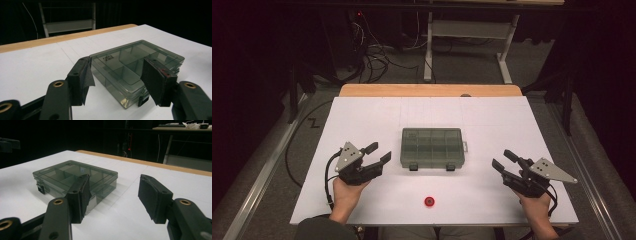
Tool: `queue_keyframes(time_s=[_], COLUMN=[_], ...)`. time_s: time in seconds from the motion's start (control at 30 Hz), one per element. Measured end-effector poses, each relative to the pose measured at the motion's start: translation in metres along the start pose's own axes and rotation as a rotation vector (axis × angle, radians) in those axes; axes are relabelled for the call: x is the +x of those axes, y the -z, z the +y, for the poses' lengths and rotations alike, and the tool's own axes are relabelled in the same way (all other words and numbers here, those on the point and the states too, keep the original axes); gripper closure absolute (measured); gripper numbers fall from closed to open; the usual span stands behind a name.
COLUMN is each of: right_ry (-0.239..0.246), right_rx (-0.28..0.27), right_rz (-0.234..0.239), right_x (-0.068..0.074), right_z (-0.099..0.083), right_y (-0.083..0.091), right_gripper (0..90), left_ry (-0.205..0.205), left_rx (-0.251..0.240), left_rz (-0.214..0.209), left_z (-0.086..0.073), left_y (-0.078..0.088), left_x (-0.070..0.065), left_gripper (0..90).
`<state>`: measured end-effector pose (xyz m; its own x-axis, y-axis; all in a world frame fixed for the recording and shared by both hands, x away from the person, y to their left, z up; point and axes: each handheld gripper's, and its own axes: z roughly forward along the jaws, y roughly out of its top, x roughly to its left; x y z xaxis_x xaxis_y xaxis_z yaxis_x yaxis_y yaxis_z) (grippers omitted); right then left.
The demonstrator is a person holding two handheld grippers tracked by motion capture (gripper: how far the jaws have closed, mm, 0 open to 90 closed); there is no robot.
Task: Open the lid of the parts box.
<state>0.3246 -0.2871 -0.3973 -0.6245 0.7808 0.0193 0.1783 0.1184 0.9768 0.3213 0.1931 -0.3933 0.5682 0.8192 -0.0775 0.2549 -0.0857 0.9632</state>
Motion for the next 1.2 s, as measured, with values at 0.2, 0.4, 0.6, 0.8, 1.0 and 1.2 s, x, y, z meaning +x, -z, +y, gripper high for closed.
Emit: queue_keyframes(time_s=[0.2,0.4,0.6,0.8,1.0,1.2], right_ry=[0.003,0.011,0.01,0.014,0.018,0.029], right_rx=[-0.002,0.004,0.004,0.006,0.01,0.018], right_rz=[0.003,0.009,0.007,0.015,0.02,0.03], right_x=[0.0,0.002,0.002,0.003,0.004,0.006], right_z=[0.001,0.002,0.002,0.003,0.003,0.004], right_y=[-0.005,-0.014,-0.018,-0.022,-0.026,-0.032], right_gripper=[44.7,44.6,44.5,44.6,44.7,45.0], left_ry=[-0.002,-0.005,-0.005,-0.001,-0.003,-0.003], left_rx=[-0.006,-0.014,-0.009,-0.01,-0.004,0.003], left_rz=[-0.002,0.002,0.002,0.002,0.0,-0.009], left_z=[0.001,0.002,0.003,0.003,0.004,0.005], left_y=[-0.004,-0.007,-0.011,-0.015,-0.021,-0.026], left_x=[0.0,0.0,0.001,0.0,0.0,-0.001], left_gripper=[41.6,42.3,42.4,42.4,42.4,42.4])
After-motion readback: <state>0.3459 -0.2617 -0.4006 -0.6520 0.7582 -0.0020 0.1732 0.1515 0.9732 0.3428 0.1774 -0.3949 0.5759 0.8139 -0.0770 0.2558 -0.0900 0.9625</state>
